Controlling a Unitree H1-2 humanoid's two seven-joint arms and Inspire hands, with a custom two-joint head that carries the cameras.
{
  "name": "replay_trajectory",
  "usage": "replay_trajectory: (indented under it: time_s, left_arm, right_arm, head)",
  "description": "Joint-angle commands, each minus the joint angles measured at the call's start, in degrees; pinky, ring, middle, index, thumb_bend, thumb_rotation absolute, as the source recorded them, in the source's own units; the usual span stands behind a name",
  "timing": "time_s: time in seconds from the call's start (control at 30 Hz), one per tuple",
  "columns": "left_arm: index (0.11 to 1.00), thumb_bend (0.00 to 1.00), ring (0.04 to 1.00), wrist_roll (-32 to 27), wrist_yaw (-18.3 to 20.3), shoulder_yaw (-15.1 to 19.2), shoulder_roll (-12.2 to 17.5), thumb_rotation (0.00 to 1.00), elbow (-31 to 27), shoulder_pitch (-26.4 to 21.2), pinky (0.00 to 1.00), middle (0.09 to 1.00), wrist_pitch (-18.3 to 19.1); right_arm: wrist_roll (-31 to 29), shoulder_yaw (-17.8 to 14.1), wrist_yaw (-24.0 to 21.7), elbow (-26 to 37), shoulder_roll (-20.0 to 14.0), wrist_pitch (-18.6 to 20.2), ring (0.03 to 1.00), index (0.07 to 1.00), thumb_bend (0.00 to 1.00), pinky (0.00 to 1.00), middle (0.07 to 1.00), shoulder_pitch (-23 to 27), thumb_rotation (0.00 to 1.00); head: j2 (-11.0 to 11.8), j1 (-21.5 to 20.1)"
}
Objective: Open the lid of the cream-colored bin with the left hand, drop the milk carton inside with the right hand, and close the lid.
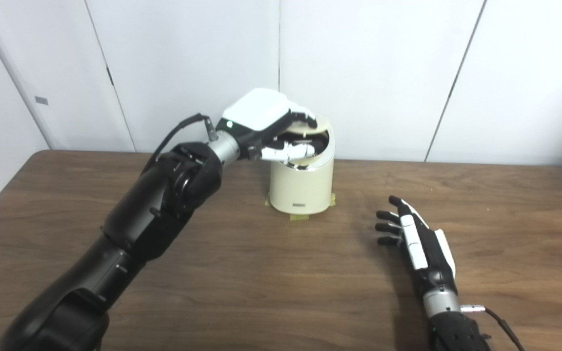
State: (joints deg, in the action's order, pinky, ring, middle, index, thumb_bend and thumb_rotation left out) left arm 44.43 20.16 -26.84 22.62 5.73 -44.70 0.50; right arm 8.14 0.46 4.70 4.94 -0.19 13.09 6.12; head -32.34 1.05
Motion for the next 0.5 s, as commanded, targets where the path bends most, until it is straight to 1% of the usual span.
replay_trajectory:
  time_s: [0.0, 0.1, 0.27, 0.3, 0.47]
  left_arm:
    - [0.781, 0.49, 0.865, 1.9, 1.2, 0.1, 1.4, 0.96, -1.9, -2.1, 0.90, 0.809, -0.4]
    - [0.793, 0.50, 0.877, 3.1, 3.2, -0.1, 1.7, 0.97, -2.4, -1.3, 0.90, 0.822, -0.4]
    - [0.787, 0.52, 0.874, 4.9, 4.4, -0.3, 1.7, 0.98, -2.6, -0.2, 0.91, 0.818, -1.3]
    - [0.787, 0.52, 0.874, 5.1, 4.7, -0.4, 1.7, 0.99, -2.5, -0.1, 0.91, 0.818, -1.5]
    - [0.810, 0.53, 0.889, 7.4, 6.3, -1.4, 1.7, 1.00, -1.4, 0.2, 0.97, 0.832, -1.9]
  right_arm:
    - [0.0, -0.2, 0.2, 0.8, 0.2, -0.4, 0.703, 0.871, 0.38, 0.59, 0.743, 1.7, 1.00]
    - [0.2, -0.1, 0.3, 0.8, 0.1, -0.4, 0.700, 0.870, 0.38, 0.59, 0.742, 1.7, 1.00]
    - [0.0, -0.1, 0.1, 0.7, -0.1, -0.8, 0.698, 0.871, 0.40, 0.59, 0.740, 1.7, 1.00]
    - [0.1, -0.1, 0.1, 0.8, 0.0, -0.6, 0.697, 0.871, 0.39, 0.59, 0.739, 1.8, 1.00]
    - [1.3, 0.6, 0.1, 1.1, -0.3, -0.3, 0.709, 0.871, 0.40, 0.59, 0.740, 1.7, 1.00]
  head:
    - [-0.2, 0.0]
    - [-0.4, -0.1]
    - [-0.4, -0.1]
    - [-0.8, -0.3]
    - [-1.3, -0.4]
